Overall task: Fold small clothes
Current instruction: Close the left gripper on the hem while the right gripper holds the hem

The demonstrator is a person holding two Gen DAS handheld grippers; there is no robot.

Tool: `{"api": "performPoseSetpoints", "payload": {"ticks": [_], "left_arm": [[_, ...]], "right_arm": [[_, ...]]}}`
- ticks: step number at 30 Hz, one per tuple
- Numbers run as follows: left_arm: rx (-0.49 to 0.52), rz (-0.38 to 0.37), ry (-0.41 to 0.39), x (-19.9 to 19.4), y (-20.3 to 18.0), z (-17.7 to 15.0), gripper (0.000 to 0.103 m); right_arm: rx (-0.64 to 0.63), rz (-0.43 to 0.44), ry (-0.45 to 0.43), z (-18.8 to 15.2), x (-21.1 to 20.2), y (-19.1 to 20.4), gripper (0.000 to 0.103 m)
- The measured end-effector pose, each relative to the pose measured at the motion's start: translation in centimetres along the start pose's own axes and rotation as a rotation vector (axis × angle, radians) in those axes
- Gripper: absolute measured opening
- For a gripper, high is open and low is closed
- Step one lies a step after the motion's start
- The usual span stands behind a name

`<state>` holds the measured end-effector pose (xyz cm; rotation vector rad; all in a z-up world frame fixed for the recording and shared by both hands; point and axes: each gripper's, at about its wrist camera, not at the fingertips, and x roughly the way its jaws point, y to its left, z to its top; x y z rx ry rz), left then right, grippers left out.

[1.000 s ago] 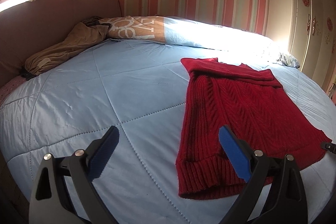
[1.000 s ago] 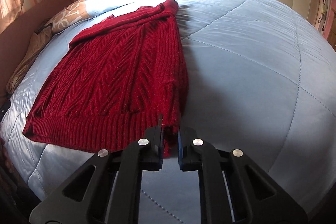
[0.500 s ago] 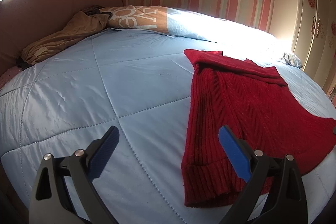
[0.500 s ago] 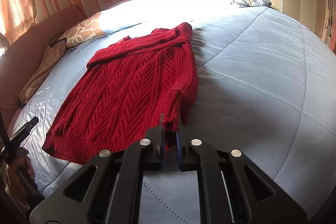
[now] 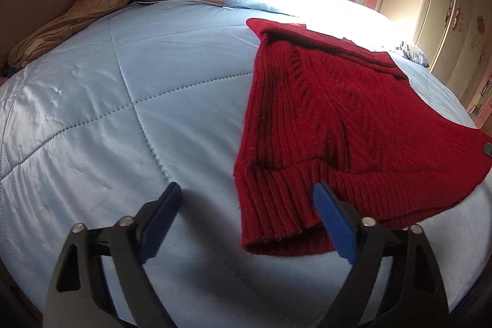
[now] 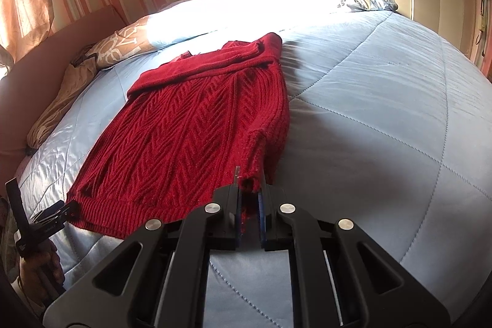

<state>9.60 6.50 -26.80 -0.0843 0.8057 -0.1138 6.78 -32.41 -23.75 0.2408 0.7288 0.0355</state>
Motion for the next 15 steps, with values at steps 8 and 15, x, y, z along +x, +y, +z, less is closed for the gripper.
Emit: {"api": "performPoseSetpoints", "payload": {"ticks": [8,15], "left_arm": [[0.091,-0.005,0.012,0.3,-2.4,-0.4,0.021],[0.073,0.017,0.014,0.3,-2.6,0.2,0.013]], "right_arm": [[-0.009,-0.014,0.014,-0.3,0.2,0.1,0.008],[-0.006,-0.023,0.013,-0.5,0.3,-0.2,0.008]]}}
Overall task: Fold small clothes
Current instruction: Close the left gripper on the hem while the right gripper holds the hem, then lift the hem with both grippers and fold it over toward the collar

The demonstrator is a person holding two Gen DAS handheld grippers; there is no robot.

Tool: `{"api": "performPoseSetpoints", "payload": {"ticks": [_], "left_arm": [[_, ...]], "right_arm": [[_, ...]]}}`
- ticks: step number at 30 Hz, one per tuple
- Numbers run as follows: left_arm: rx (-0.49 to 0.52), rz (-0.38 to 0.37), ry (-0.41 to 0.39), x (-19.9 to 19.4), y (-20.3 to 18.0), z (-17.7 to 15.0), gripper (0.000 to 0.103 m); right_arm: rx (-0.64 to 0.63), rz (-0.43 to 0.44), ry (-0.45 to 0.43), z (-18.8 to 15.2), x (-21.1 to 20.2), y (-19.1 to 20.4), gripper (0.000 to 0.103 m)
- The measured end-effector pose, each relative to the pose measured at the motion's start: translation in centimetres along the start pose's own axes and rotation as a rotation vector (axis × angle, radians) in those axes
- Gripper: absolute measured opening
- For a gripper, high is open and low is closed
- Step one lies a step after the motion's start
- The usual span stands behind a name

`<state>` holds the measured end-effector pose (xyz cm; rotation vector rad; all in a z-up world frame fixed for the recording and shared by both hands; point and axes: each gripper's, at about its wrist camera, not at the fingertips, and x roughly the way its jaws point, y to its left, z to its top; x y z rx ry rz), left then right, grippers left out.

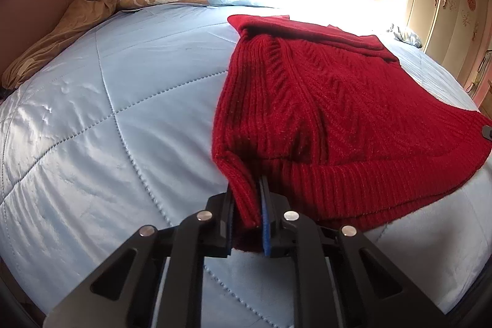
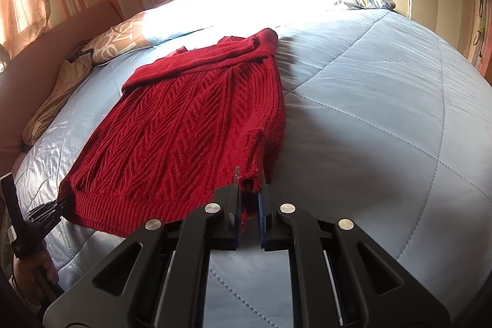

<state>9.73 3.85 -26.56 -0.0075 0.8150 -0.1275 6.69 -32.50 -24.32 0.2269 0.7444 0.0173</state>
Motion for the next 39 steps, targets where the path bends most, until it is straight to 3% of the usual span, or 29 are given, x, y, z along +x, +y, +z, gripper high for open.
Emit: {"api": "performPoseSetpoints", "payload": {"ticks": [7,17,29,35,39], "left_arm": [[-0.025,0.012,0.004,-0.1,0.3,1.3,0.009],[-0.052,-0.007,-0.097,-2.3,0.3,6.3,0.009],[-0.083,0.023,-0.207,0.5,0.1,18.0,0.009],[-0.166,0.035,-0.194,5.8,0.4,24.2,0.009],[-0.137,0.074,-0.193,9.7,-0.6,27.5,0.009]], "right_arm": [[0.004,0.0,-0.008,0.1,0.2,-0.8,0.008],[0.013,0.035,-0.048,2.0,0.4,-2.1,0.008],[0.01,0.108,-0.169,12.9,4.1,-1.9,0.008],[0.063,0.121,-0.157,18.4,9.2,-2.5,0.008],[0.061,0.096,-0.138,21.5,13.3,-2.7,0.008]]}}
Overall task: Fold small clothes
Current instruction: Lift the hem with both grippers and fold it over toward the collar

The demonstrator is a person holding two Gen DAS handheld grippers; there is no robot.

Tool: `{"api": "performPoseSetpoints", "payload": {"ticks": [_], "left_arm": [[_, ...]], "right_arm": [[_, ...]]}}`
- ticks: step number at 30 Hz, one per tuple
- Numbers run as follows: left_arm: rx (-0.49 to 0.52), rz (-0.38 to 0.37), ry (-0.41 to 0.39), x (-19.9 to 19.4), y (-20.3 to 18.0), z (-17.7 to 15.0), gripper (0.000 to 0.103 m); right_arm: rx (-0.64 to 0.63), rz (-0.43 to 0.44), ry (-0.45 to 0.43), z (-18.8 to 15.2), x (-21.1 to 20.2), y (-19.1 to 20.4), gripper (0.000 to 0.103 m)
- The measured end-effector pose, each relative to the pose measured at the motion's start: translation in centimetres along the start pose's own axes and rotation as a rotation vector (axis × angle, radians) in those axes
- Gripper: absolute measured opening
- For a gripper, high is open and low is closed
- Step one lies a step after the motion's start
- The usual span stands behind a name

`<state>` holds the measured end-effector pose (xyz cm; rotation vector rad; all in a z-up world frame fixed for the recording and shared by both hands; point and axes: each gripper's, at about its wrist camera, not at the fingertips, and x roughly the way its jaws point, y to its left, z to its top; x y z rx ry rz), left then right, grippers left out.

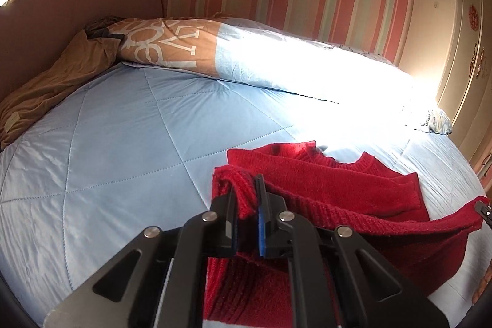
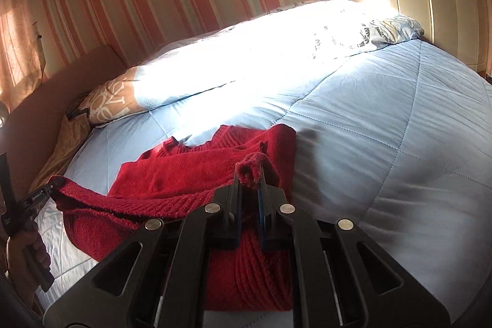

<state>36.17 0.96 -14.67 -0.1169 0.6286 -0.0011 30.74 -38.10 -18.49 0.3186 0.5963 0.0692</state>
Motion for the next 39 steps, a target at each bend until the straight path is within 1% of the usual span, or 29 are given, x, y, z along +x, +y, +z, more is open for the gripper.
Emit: {"api": "performPoseSetpoints", "payload": {"ticks": [4,8,11,16,18,19,20,21,22,23,24,27,28,29,30,31,32,33,36,37,39], "left_arm": [[0.046,0.02,0.001,4.2,-1.5,2.1,0.009],[0.044,0.04,0.044,8.9,-2.1,3.6,0.009],[0.029,0.06,0.097,12.5,-2.1,3.8,0.009],[0.017,0.082,0.144,16.7,-2.0,3.5,0.01],[0.028,0.087,0.15,17.9,-2.0,3.7,0.012],[0.028,0.08,0.162,18.5,-2.1,3.9,0.013],[0.024,0.076,0.17,19.1,-2.1,4.0,0.013],[0.02,0.073,0.178,19.7,-2.0,4.2,0.014],[0.016,0.066,0.202,20.4,-2.0,4.3,0.016],[0.012,0.062,0.23,21.0,-1.9,4.5,0.017],[0.006,0.056,0.242,21.2,-1.8,4.6,0.017],[-0.001,0.028,0.241,20.8,-1.4,5.2,0.019],[-0.006,0.017,0.25,20.6,-1.2,5.4,0.025],[-0.015,0.018,0.252,20.1,-0.9,5.5,0.033],[-0.02,0.046,0.24,19.5,-0.5,5.7,0.046],[-0.025,0.107,0.205,18.8,0.1,5.9,0.083],[-0.046,0.158,0.167,18.1,1.0,6.2,0.097],[-0.076,0.18,0.158,17.8,2.0,6.5,0.097],[-0.163,0.164,0.203,17.3,4.6,6.8,0.097],[-0.165,0.15,0.194,16.5,5.1,6.7,0.097],[-0.113,0.123,0.184,14.5,5.4,6.0,0.097]], "right_arm": [[0.011,-0.026,0.019,2.0,4.2,-1.0,0.008],[0.036,-0.043,0.059,3.4,8.5,-2.2,0.008],[0.029,-0.064,0.085,3.9,11.1,-2.2,0.009],[0.027,-0.084,0.105,5.1,14.5,-2.3,0.011],[0.034,-0.104,0.11,5.6,15.6,-2.4,0.019],[0.034,-0.126,0.104,5.8,16.0,-2.5,0.03],[0.038,-0.146,0.099,6.1,16.3,-2.6,0.045],[0.048,-0.146,0.096,6.3,16.5,-2.7,0.048],[0.053,-0.145,0.1,6.5,16.8,-2.9,0.048],[0.05,-0.153,0.105,6.7,17.0,-2.9,0.048],[0.048,-0.154,0.105,6.9,17.0,-2.9,0.048],[0.013,-0.159,0.068,7.4,15.6,-2.0,0.048],[0.002,-0.155,0.056,7.6,15.0,-1.7,0.048],[-0.006,-0.148,0.042,7.7,14.3,-1.4,0.048],[-0.016,-0.145,0.029,7.9,13.6,-1.1,0.048],[-0.022,-0.142,0.018,8.0,12.9,-0.9,0.048],[-0.024,-0.138,0.007,8.0,12.2,-0.8,0.048],[-0.027,-0.134,-0.001,8.0,11.7,-0.6,0.048],[-0.054,-0.122,-0.004,7.7,10.5,0.1,0.049],[-0.068,-0.104,0.006,7.5,10.4,0.3,0.049],[-0.102,-0.058,0.037,7.2,10.5,1.1,0.049]]}}
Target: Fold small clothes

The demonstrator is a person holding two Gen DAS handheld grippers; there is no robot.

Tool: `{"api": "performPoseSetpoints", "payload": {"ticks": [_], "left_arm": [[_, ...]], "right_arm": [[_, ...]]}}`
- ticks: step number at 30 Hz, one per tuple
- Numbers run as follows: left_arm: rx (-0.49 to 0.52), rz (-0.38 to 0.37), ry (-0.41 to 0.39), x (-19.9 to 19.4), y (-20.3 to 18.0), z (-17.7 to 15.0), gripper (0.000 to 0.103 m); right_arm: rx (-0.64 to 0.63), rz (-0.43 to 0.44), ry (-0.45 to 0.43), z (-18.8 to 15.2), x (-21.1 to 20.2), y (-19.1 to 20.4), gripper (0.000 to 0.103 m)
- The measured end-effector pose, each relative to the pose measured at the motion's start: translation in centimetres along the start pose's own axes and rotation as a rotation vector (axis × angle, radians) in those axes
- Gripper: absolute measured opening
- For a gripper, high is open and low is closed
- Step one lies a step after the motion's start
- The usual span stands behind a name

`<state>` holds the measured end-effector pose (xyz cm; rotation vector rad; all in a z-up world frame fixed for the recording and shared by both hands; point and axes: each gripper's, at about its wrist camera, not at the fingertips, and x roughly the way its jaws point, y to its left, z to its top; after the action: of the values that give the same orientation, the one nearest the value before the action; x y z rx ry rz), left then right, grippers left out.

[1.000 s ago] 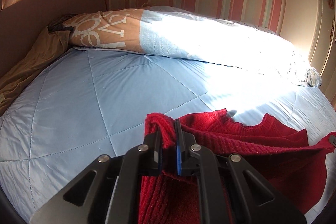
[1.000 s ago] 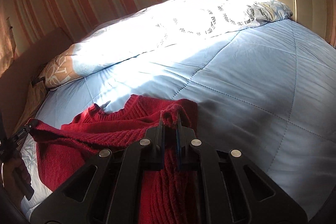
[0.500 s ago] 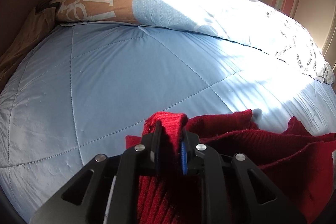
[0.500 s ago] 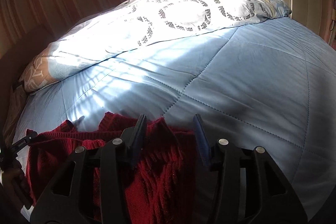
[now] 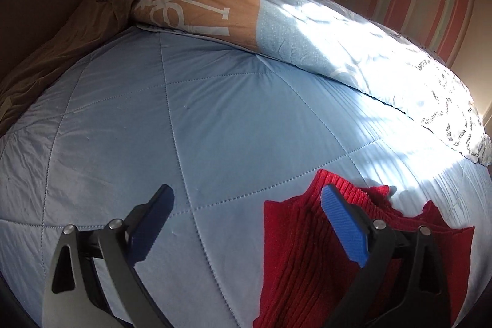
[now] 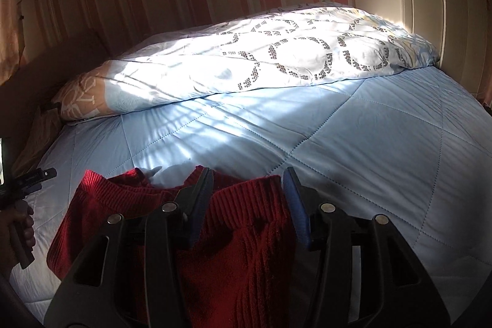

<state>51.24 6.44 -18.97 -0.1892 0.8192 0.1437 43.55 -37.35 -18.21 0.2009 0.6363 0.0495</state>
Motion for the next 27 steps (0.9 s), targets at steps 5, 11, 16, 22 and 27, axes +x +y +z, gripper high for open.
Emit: {"api": "performPoseSetpoints", "payload": {"ticks": [5,11,16,22,27], "left_arm": [[0.084,-0.06,-0.065,-7.0,2.7,-5.1,0.097],[0.239,-0.065,-0.138,-11.5,1.8,-10.0,0.097],[0.225,-0.085,-0.13,-9.5,0.0,-11.4,0.097],[0.255,-0.111,-0.166,-8.9,-2.4,-10.5,0.097],[0.317,-0.081,-0.177,-7.9,-4.1,-9.1,0.097]], "right_arm": [[-0.058,-0.011,0.1,0.2,2.4,0.3,0.032],[-0.089,-0.026,0.225,0.2,5.9,0.0,0.031],[-0.151,-0.077,0.295,-0.7,8.2,1.0,0.04],[-0.236,-0.178,0.328,-1.6,10.3,1.2,0.001],[-0.183,-0.174,0.258,-0.9,9.3,0.0,0.001]]}}
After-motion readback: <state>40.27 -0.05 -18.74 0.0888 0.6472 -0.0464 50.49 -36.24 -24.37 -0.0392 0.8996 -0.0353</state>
